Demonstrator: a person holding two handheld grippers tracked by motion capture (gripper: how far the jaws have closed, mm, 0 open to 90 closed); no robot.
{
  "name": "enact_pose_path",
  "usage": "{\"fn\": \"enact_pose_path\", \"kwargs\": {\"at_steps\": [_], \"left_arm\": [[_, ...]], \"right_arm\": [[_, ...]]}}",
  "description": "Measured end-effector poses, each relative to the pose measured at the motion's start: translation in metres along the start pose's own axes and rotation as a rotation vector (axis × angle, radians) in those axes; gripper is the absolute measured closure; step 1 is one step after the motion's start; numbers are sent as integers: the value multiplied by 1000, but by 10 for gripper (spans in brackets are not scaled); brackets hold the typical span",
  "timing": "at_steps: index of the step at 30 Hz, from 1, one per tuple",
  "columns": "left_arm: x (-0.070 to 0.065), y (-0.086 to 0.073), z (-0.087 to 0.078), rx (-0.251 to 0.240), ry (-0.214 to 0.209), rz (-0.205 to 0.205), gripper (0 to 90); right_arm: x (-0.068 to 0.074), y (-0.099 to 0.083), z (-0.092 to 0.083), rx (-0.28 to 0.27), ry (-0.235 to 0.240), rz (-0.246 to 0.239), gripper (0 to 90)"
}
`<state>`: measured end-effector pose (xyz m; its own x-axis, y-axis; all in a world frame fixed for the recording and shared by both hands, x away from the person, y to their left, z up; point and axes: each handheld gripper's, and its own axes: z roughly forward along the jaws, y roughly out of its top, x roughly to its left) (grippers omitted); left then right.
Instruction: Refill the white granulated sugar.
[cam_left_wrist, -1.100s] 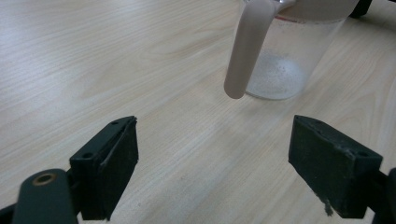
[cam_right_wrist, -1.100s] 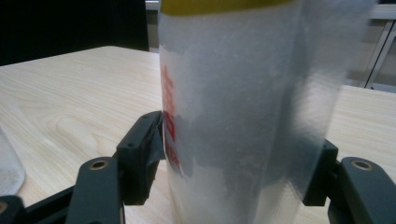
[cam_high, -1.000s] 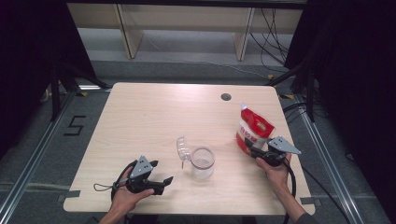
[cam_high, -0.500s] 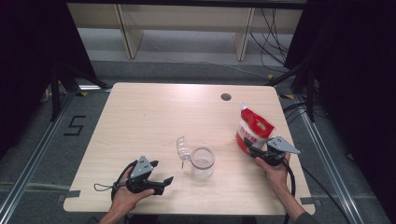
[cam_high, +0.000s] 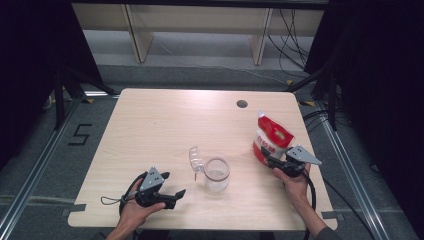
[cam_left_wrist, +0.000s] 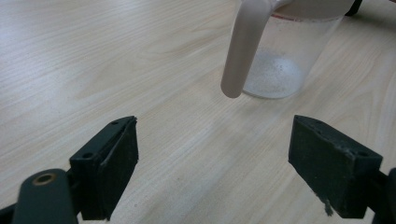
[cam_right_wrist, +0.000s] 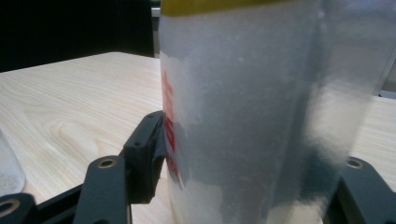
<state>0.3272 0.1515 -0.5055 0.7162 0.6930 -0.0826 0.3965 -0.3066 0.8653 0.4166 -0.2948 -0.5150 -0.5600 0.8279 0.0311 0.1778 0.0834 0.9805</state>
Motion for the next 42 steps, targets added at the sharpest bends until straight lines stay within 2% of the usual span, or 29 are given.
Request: {"fn": "enact_pose_path", "kwargs": {"at_steps": [2, 4, 5, 8, 9, 10, 11, 12, 13, 14, 15, 16, 17, 18, 19, 21, 27, 28, 29, 32, 33, 34, 35, 37, 38, 40, 41, 42], "left_arm": [[0, 0, 0, -1, 5, -2, 157], [0, 0, -1, 5, 3, 3, 157], [0, 0, -1, 5, 3, 3, 157], [0, 0, 0, 2, 0, 9, 157], [0, 0, 0, 1, -5, 8, 157], [0, 0, 0, 1, -5, 8, 157], [0, 0, 0, 2, -5, 8, 157], [0, 0, 0, 1, -5, 8, 157], [0, 0, 0, -1, 1, 7, 157], [0, 0, -1, 6, 5, -1, 157], [0, 0, -1, 7, 5, 0, 157], [0, 0, -1, 8, 5, 0, 157], [0, 0, -1, 7, 6, -1, 157], [0, 0, -1, 5, 4, 0, 157], [0, 0, -1, 3, -2, 3, 157], [0, 0, -1, -1, -1, -8, 157], [-1, -1, -1, 2, -1, -16, 157], [-1, -1, -1, 0, -1, -16, 157], [-1, -1, -1, 1, 0, -17, 157], [-1, -1, -1, 1, 0, -16, 157], [-1, -1, -1, 1, -1, -15, 157], [-1, -1, -1, 0, -1, -16, 157], [-1, -1, -1, 2, -2, -14, 157], [-1, -1, -1, 1, -2, -13, 157], [-1, -1, -1, 2, -2, -12, 157], [-1, -1, 0, 2, -2, -13, 158], [-1, -1, 0, 3, -2, -10, 157], [-1, -1, 0, 3, -2, -9, 157]], "right_arm": [[-1, 0, 1, -3, -1, -13, 410], [0, 0, 1, 2, -7, -5, 410], [-2, -1, 2, -23, -10, -37, 412], [-2, 0, 2, -17, -10, -40, 417], [-3, 0, 2, -14, -9, -60, 417], [-2, 0, 2, -2, -9, -37, 417], [-2, 1, 3, 2, -2, -38, 419], [-3, 1, 4, -5, 8, -57, 424], [-2, 1, 3, -8, 3, -41, 424], [1, 1, 3, 11, -6, 1, 418], [0, 3, 4, 17, 14, -24, 417], [-2, 4, 7, -22, -7, -70, 418], [0, 5, 8, 2, 4, -41, 449], [0, 5, 8, 2, 4, -41, 449], [-1, 5, 9, -23, 2, -36, 452], [-2, 5, 10, -30, 5, -56, 456], [-1, 5, 9, -26, 0, -51, 458], [-3, 4, 9, -31, 31, -53, 458], [-3, 5, 9, -29, 36, -55, 458], [-3, 4, 10, -36, 26, -65, 458], [-3, 4, 10, -33, 26, -61, 457], [-1, 4, 9, -14, 2, -50, 456], [-1, 4, 9, -13, 14, -42, 455], [0, 3, 9, -14, 8, -33, 455], [0, 3, 11, -43, -11, -32, 455], [0, 3, 11, -41, -12, -33, 455], [-1, 3, 9, -15, 6, -40, 454], [-3, 3, 10, -17, 7, -72, 455]]}}
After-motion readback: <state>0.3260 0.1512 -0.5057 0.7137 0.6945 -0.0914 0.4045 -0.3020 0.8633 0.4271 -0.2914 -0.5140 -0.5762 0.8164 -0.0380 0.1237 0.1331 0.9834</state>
